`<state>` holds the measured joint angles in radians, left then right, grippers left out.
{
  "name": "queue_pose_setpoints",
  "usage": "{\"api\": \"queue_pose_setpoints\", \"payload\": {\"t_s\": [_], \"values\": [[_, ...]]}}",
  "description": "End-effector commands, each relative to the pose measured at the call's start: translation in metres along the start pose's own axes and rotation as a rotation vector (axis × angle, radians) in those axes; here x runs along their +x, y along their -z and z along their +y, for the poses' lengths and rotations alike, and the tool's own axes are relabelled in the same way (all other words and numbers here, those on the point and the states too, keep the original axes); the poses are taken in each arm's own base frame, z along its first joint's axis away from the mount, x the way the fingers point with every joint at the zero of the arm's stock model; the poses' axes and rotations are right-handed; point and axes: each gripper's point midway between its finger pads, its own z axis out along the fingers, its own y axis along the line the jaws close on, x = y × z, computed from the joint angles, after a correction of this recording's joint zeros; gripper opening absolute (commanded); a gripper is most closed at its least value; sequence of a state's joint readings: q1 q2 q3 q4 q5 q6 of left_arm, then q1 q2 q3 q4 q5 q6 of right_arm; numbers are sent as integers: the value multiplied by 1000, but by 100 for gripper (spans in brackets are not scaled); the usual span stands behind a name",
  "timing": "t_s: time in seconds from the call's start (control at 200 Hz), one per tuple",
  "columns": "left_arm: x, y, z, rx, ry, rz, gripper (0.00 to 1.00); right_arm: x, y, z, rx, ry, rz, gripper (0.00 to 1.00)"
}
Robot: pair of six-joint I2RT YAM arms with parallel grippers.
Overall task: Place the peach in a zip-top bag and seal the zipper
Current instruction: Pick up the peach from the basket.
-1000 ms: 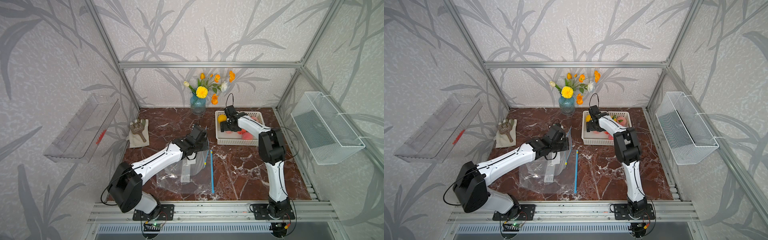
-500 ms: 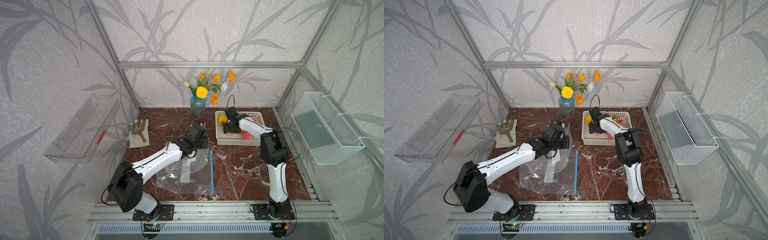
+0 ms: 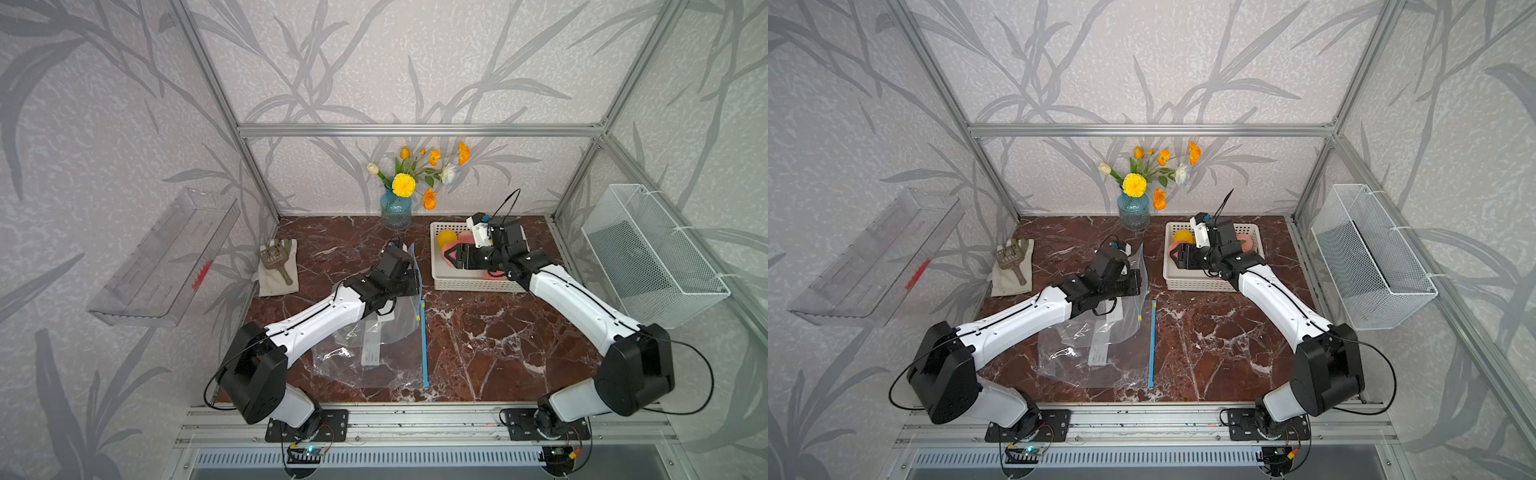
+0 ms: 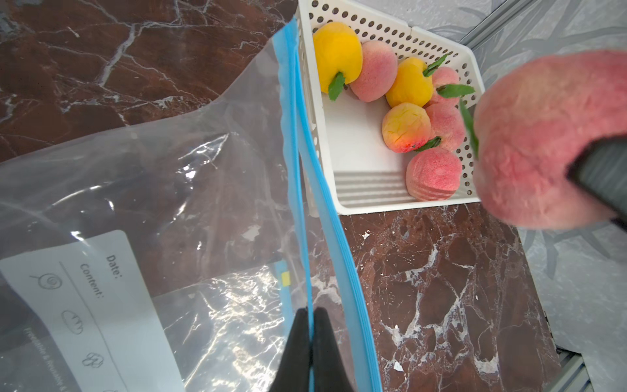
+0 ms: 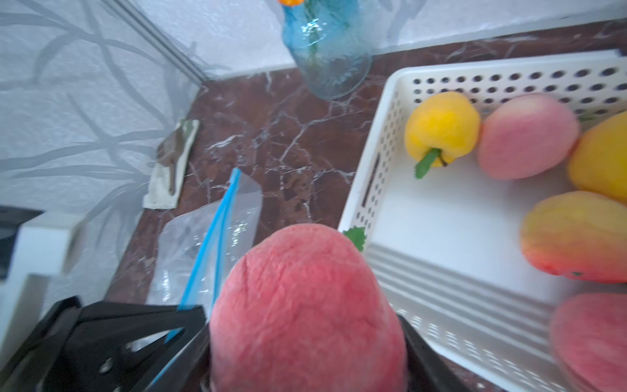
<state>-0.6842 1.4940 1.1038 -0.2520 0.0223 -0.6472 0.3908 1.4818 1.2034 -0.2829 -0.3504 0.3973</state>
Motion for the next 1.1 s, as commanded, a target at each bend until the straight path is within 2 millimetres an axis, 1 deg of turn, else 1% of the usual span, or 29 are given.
{"api": "queue_pose_setpoints", "payload": {"t_s": [0.0, 0.11, 0.265, 0.35, 0.55, 0.64, 0.8, 0.92, 0.98, 1.03, 1.1], "values": [[-1, -3, -4, 43, 23, -3, 0, -1, 8, 48, -237, -7, -24, 66], [1, -2, -5, 70, 33, 2, 0, 4, 10, 70, -346, -12, -26, 66], [5, -3, -3, 109, 68, 13, 0, 9, 9, 84, -405, -9, -40, 67], [6, -5, -5, 139, 90, 22, 0, 9, 7, 87, -422, -30, -40, 67], [6, -7, -12, 187, 127, 38, 0, 13, -6, 93, -429, -53, -19, 67], [6, -8, -13, 194, 144, 40, 0, 16, -12, 92, -421, -96, -4, 67], [6, -10, -14, 201, 161, 42, 0, 24, -22, 87, -402, -111, 24, 67], [4, -8, -14, 205, 171, 37, 0, 30, -25, 82, -381, -104, 40, 67], [3, -7, -13, 199, 171, 32, 0, 34, -28, 75, -334, -113, 51, 67], [1, -4, -12, 194, 168, 27, 0, 39, -29, 67, -273, -68, 59, 67], [-3, 1, -11, 190, 158, 11, 0, 47, -30, 64, -214, -19, 80, 67]]}}
